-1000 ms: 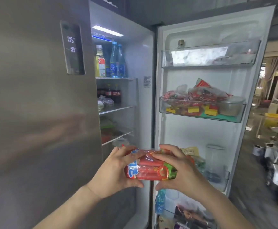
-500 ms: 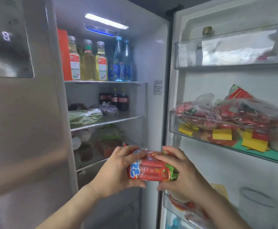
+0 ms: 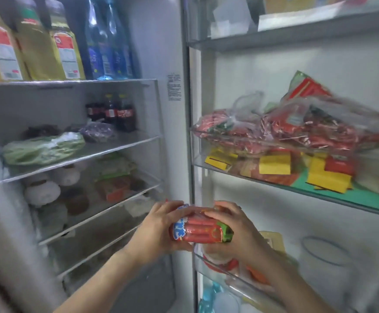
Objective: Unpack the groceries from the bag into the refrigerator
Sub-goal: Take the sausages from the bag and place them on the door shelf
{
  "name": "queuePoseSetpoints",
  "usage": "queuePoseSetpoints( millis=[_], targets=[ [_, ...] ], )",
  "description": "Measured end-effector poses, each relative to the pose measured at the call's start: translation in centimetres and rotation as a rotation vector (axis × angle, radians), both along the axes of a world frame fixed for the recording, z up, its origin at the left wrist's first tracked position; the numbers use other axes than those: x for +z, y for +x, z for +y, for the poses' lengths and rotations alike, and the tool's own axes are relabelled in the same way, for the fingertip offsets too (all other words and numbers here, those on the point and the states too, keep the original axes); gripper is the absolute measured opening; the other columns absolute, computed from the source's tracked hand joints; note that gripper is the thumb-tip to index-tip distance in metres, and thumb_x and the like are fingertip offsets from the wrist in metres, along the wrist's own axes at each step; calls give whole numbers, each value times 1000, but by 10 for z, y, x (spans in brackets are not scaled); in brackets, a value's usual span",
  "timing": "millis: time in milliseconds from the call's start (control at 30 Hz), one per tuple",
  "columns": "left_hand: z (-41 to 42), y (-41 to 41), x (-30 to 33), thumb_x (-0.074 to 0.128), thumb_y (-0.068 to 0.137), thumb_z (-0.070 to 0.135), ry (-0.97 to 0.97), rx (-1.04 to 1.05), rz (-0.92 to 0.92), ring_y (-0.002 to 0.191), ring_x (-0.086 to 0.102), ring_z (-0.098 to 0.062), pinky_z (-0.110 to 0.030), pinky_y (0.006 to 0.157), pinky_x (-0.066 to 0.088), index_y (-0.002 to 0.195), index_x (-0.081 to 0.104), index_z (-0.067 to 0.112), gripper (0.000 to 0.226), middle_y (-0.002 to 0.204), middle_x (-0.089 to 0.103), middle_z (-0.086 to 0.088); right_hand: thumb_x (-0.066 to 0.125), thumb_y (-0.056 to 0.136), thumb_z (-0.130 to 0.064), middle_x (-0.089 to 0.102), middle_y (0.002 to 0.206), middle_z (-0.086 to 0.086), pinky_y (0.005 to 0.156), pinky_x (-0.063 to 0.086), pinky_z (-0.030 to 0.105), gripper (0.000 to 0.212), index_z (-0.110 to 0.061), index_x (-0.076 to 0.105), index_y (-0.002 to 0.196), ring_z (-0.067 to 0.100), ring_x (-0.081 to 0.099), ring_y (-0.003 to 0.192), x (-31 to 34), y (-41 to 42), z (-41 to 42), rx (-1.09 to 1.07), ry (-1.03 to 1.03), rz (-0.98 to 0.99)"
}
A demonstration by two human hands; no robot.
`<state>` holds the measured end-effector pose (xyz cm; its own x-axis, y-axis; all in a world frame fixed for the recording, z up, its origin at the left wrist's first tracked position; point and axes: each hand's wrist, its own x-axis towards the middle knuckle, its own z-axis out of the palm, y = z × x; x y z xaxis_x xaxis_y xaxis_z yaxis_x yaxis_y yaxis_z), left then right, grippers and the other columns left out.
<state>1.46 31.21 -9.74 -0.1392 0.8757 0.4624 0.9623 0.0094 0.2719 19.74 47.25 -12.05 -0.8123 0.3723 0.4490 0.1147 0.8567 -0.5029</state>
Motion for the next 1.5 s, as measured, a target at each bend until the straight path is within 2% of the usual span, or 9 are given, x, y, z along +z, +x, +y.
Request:
queuePoseSetpoints(
  millis=[400,567,667,800,933,1100,1200,1333,1500],
  targets=[
    [142,47,-92,59,59,64,-280,-244,-12,120,41,-20,-29,104,31,135,42,46,80,140,43,7,73,59,-59,35,126,-16,105,36,30,79,-52,42,132,10,40,117,-77,78,50,-419,-103,-206],
    [165,32,-124,75,63,43,-311,-221,-6,121,39,-20,-30,103,32,135,42,44,80,144,36,12,66,64,-46,33,127,-16,94,43,31,78,-57,29,132,14,38,112,-96,58,56,-508,-82,-269],
    [174,26,-142,74,53,53,-202,-253,63,110,55,-28,-38,93,45,126,48,44,79,135,37,17,70,66,-48,31,133,-13,96,42,38,77,-49,29,131,17,34,123,-116,47,59,-617,-29,-373],
    [176,14,-170,45,67,79,-178,-181,216,117,57,-37,-50,86,51,130,44,49,69,141,36,13,69,68,-55,35,144,-7,100,38,51,78,-36,35,136,31,36,132,-134,40,52,-789,59,-436],
    [168,14,-174,37,75,78,-188,-130,209,116,59,-34,-50,87,51,130,44,46,64,135,50,9,62,80,-52,7,158,-4,115,17,49,90,-30,10,151,28,4,146,-132,40,41,-829,17,-479],
    [136,26,-171,18,89,72,-112,-125,76,132,42,-34,-42,110,25,140,40,37,65,146,41,5,66,66,-66,24,156,0,101,40,53,101,-27,23,149,27,29,141,-134,43,9,-811,48,-382],
    [109,35,-174,30,91,67,-24,-175,-33,141,22,-29,-38,114,15,144,30,38,61,150,34,3,51,70,-74,10,160,2,106,31,48,98,-26,22,150,25,17,145,-135,47,-11,-782,135,-361],
    [57,44,-172,33,89,68,-27,-155,-101,147,0,-18,-36,117,10,144,23,42,62,158,13,7,58,79,-62,-6,160,-4,114,21,49,93,-33,7,151,25,3,147,-135,50,-48,-714,127,-334],
    [-36,61,-166,18,77,77,-225,-5,-158,147,7,-26,-45,119,13,147,28,35,82,157,22,2,58,84,-57,2,160,-2,116,11,43,88,-30,9,151,25,1,147,-129,57,-115,-640,75,-351]
  ],
)
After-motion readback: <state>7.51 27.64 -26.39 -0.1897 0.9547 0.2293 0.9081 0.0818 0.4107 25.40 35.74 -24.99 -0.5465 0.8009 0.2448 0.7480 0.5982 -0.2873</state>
